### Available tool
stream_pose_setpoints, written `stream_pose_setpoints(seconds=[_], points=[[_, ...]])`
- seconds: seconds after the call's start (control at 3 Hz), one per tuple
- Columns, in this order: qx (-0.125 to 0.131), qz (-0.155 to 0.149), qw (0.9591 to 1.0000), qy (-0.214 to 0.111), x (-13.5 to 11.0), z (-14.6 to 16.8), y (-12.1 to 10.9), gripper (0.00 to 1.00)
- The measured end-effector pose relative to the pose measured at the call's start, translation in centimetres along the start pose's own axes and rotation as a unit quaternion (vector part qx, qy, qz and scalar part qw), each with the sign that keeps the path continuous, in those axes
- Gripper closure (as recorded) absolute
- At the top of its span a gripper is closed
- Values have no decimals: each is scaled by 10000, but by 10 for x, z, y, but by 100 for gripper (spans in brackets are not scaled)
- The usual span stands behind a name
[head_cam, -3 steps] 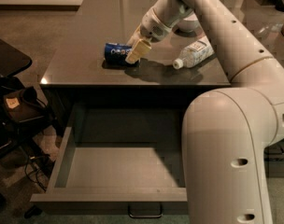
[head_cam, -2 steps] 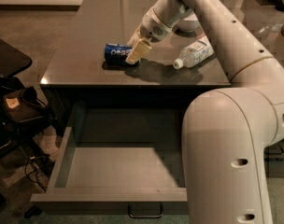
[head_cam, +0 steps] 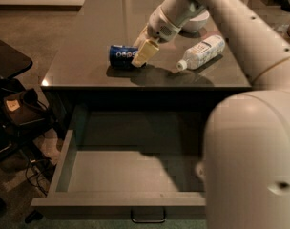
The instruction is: Place pepsi can into top drawer
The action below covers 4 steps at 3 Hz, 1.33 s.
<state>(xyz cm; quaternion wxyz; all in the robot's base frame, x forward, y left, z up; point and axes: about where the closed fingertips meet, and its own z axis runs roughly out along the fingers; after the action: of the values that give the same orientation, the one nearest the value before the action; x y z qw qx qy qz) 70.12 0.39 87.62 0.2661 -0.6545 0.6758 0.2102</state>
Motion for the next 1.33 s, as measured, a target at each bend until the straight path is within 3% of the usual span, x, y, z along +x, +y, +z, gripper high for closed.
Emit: stream_pose_setpoints(seconds=[0.33, 0.67, 1.0, 1.33], points=[[778, 160, 9966, -232, -13, -70, 35, 100], [1447, -20, 9858, -852, -69, -130, 97, 100], [1771, -350, 9764, -1189, -110, -164, 180, 100], [1796, -87, 9774, -1116, -87, -170, 207, 100]])
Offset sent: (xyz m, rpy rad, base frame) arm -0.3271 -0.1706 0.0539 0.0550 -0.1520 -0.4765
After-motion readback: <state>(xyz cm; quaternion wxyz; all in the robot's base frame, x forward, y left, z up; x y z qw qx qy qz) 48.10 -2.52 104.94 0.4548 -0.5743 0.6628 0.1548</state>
